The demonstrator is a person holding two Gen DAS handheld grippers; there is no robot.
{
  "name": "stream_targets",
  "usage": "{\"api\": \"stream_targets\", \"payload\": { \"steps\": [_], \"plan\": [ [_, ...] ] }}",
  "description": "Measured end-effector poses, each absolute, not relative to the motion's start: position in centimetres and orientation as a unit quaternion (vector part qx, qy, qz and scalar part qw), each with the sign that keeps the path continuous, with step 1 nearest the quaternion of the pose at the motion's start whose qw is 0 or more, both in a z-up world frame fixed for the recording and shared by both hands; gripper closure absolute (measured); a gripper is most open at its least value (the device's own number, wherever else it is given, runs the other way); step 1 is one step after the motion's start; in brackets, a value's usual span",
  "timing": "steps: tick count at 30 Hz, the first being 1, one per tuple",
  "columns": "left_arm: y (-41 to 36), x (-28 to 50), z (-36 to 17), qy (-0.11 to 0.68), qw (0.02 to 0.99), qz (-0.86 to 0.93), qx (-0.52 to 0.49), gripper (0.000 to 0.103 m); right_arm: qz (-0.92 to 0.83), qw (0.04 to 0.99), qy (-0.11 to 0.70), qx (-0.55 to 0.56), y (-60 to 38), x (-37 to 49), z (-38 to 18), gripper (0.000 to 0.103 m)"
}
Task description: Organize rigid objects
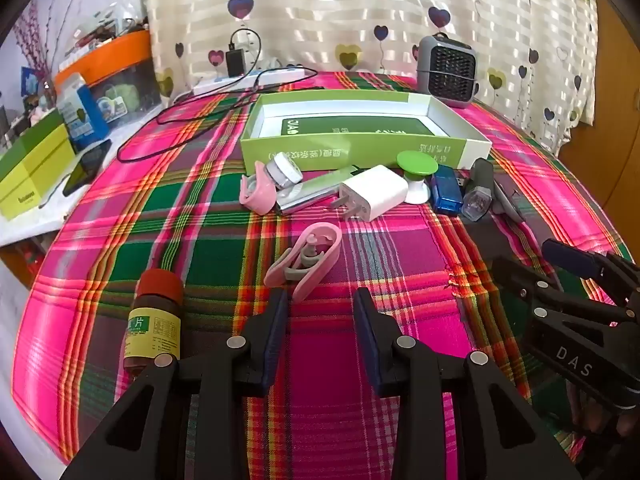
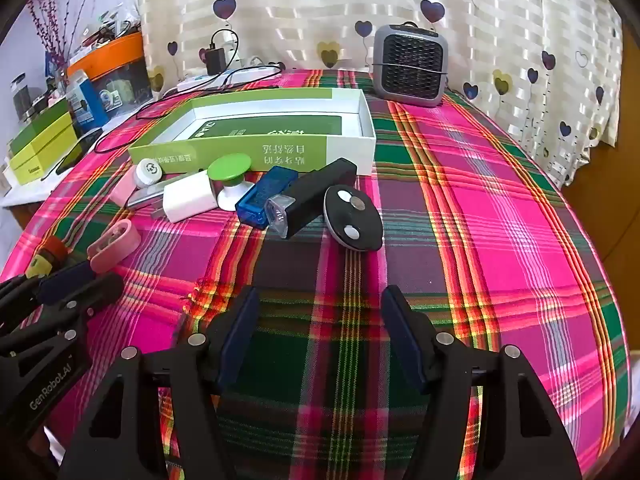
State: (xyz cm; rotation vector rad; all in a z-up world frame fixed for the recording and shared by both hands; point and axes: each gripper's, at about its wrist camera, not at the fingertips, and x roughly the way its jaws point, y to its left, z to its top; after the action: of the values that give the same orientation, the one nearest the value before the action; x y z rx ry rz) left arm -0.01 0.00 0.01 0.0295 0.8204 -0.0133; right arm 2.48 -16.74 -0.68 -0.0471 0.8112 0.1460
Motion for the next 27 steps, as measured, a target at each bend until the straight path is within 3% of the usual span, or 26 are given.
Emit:
{"api": "stream_targets", "payload": {
  "steps": [27],
  "plan": [
    [-0.02, 0.00, 0.00, 0.400, 0.916, -0.005, 0.018, 0.070, 0.071, 0.916, 0.394, -0.023, -16.78, 2.48, -0.67, 0.039]
  ]
}}
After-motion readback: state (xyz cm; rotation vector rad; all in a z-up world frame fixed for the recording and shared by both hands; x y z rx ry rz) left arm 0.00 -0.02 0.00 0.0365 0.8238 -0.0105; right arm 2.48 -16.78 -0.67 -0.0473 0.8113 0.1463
